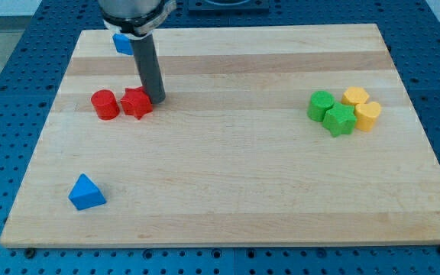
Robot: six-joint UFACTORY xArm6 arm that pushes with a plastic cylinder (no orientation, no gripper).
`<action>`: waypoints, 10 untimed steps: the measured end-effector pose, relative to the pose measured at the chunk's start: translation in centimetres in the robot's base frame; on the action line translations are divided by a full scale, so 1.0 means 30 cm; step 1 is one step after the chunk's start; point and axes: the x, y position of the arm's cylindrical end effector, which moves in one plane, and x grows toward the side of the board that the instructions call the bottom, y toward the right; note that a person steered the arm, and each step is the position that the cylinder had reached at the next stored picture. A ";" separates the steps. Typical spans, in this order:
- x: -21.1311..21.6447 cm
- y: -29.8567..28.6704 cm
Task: Move your arm towards the blue triangle
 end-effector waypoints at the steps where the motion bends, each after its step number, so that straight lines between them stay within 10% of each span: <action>1: 0.002 -0.024; 5: 0.013 0.119; 10: 0.596 0.149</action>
